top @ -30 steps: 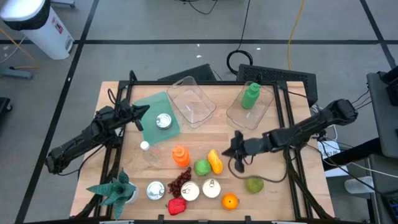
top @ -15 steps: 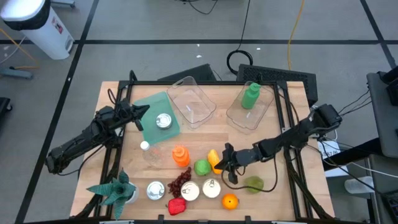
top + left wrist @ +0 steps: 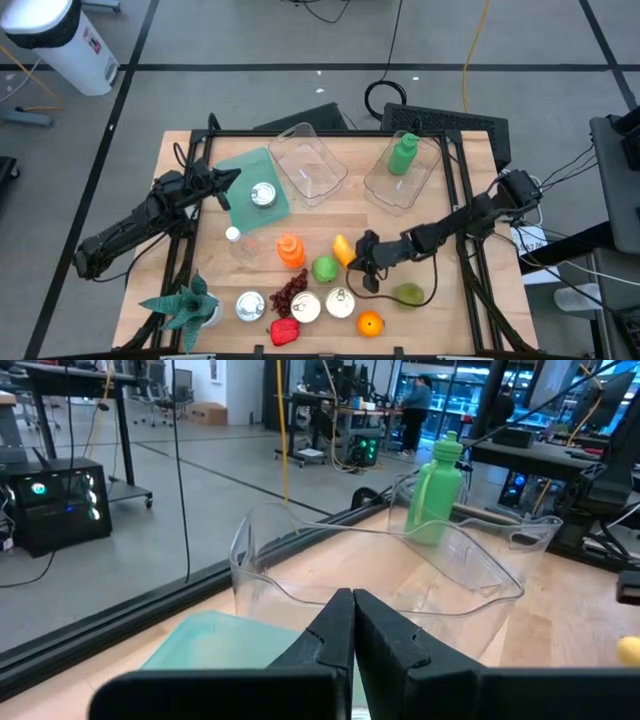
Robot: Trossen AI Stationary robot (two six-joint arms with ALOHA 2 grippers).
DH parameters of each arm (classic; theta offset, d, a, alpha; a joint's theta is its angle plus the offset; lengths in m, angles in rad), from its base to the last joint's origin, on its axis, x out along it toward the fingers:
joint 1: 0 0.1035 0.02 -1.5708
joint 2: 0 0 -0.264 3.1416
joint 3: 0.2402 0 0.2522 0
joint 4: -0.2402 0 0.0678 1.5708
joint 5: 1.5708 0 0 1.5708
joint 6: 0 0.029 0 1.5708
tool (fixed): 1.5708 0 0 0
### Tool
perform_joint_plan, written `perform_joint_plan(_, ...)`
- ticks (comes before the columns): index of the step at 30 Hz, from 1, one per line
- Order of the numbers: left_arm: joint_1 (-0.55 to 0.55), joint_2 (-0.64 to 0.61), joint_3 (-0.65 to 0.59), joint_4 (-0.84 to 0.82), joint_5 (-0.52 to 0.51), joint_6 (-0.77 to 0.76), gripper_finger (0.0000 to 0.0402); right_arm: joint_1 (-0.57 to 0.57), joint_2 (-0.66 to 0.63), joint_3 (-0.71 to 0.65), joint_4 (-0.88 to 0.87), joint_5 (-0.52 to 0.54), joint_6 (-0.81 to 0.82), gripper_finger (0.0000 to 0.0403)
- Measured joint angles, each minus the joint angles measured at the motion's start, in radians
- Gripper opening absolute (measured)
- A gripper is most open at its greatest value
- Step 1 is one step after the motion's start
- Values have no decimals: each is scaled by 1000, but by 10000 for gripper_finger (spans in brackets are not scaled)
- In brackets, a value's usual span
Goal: Pick & Place Food Item
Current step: Put the mango into the left transparent bin
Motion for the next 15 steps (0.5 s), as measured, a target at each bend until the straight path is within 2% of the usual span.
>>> perform_joint_plan(8,0,0,0,-2,0,14,15,-2,-87,-1,-53,6,-15,0)
perform_joint_plan(15,0,0,0,-2,0,17,14,0,-196,-1,-61,135,-137,3)
